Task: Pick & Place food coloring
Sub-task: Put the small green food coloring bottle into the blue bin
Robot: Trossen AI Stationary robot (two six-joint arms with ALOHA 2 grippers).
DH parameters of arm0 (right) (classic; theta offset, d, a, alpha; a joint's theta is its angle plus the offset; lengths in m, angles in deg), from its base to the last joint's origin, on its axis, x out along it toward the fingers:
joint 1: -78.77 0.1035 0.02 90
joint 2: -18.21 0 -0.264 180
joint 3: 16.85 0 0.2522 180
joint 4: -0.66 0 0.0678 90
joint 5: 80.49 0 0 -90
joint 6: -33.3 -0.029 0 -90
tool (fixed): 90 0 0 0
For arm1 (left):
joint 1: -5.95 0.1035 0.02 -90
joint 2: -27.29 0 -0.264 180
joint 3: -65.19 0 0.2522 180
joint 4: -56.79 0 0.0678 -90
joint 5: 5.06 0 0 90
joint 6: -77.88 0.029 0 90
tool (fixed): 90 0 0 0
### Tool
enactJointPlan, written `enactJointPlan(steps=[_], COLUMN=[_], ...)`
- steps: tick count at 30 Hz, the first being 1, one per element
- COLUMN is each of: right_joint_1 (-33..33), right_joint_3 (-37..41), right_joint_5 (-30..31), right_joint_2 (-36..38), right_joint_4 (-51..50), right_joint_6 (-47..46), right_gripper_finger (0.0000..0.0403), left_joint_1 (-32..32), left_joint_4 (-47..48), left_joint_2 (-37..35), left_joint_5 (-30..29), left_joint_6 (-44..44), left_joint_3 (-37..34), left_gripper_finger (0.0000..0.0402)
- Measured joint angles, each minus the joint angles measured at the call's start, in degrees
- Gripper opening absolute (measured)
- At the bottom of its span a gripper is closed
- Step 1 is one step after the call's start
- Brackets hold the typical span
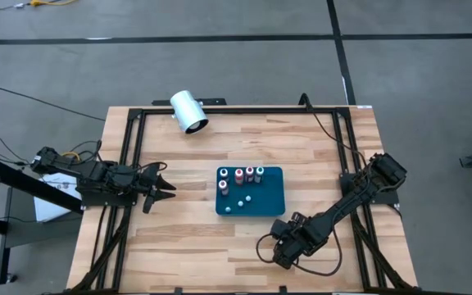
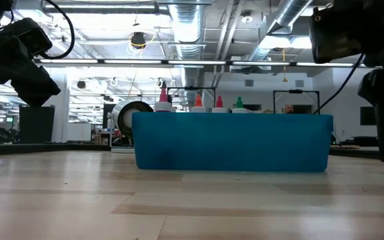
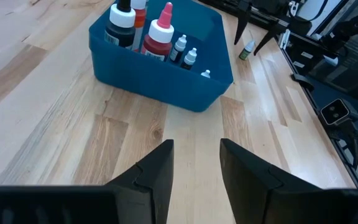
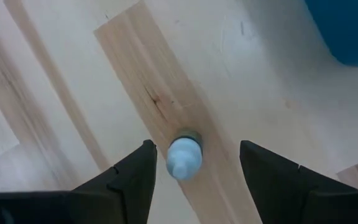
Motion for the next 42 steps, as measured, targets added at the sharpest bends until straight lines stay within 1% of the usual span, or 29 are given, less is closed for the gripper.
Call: enactJointPlan(steps=[8,12,16,26,30,33,42], right_joint_1=[0.0,-0.1,-0.5,-1.4,-1.5,-1.5,-1.5], right_joint_3=[0.1,0.1,0.1,0.1,0.1,0.1,0.0], right_joint_5=[0.2,0.2,0.2,-0.6,-1.4,-1.5,-3.5], right_joint_2=[0.0,0.0,0.0,0.0,0.0,0.1,0.1], right_joint_4=[0.2,0.3,0.2,0.2,0.2,0.2,0.9], right_joint_6=[0.0,-0.2,-0.6,-0.7,-0.7,-1.2,-3.4], right_gripper_finger=[0.022,0.0209,0.0181,0.0096,0.0072,0.0064,0.0064], left_joint_1=[0.0,0.0,0.0,0.0,0.0,0.0,0.0], left_joint_4=[0.0,0.0,0.0,0.0,0.0,0.0,0.0], left_joint_2=[0.0,0.0,0.0,0.0,0.0,0.0,0.0], left_joint_5=[0.0,0.0,0.0,0.0,0.0,0.0,0.0], left_joint_6=[0.0,0.0,0.0,0.0,0.0,0.0,0.3], left_joint_3=[0.0,0.0,0.0,0.0,0.0,0.0,0.0], left_gripper_finger=[0.0122,0.0122,0.0122,0.0122,0.0122,0.0122,0.0122])
